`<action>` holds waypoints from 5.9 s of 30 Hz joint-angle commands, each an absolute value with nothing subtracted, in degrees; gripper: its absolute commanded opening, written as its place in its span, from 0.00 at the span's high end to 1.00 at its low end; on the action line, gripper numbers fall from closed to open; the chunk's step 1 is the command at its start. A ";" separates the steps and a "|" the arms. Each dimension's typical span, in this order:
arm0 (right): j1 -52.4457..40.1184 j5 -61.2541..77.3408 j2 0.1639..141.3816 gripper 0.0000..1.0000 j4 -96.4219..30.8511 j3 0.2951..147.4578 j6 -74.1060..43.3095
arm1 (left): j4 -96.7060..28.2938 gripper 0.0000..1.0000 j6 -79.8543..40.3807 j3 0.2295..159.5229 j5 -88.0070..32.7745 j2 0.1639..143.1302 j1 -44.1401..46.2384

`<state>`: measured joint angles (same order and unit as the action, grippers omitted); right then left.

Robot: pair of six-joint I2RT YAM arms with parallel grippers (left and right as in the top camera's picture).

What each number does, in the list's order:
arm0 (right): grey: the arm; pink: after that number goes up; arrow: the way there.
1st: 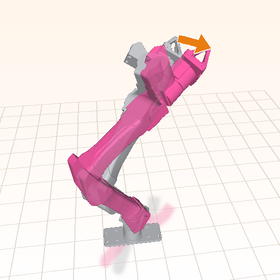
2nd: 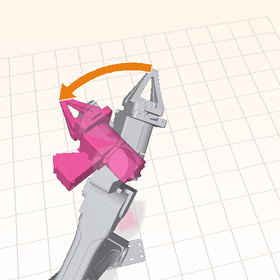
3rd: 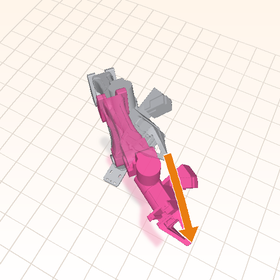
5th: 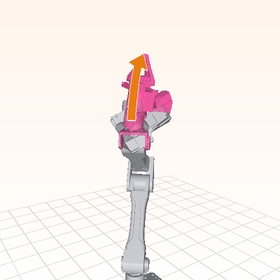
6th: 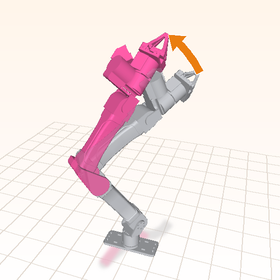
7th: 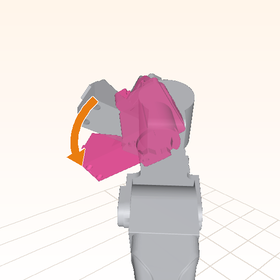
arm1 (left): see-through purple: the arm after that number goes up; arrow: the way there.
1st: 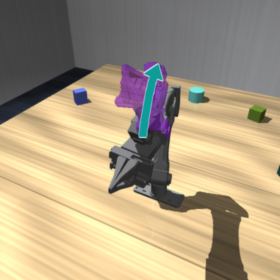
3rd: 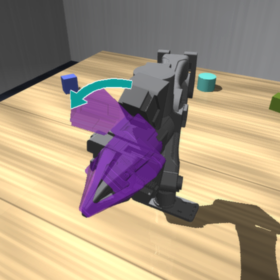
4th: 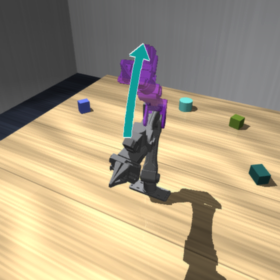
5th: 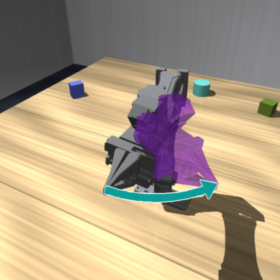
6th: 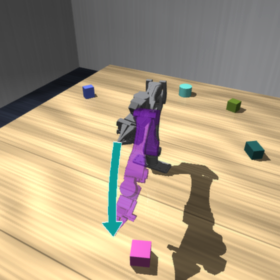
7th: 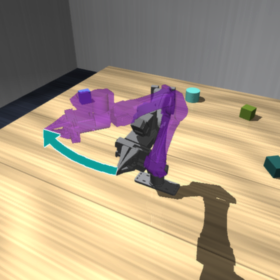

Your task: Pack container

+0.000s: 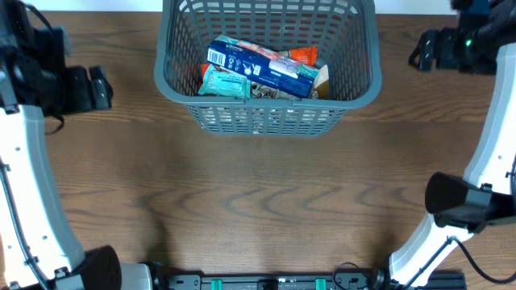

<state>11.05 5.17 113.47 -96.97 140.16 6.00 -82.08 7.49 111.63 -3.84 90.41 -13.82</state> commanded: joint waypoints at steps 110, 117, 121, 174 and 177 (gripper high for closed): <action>-5.65 -1.83 7.92 0.01 0.58 6.92 10.35 | -51.33 0.01 11.73 50.89 -10.92 36.62 -4.64; -5.19 -3.05 2.55 0.01 3.62 0.30 8.95 | -51.31 0.01 11.73 50.89 -10.92 36.62 -4.64; -4.10 -3.40 0.69 0.01 -3.07 0.30 7.38 | -51.31 0.01 11.75 50.89 -10.92 36.62 -4.64; -3.07 -3.03 0.62 0.01 -4.08 0.32 1.08 | -52.47 0.01 12.25 50.89 -10.55 34.13 -3.07; -3.07 -3.03 0.62 0.01 -4.08 0.32 1.08 | -53.49 0.01 12.97 50.28 -10.31 30.83 -0.03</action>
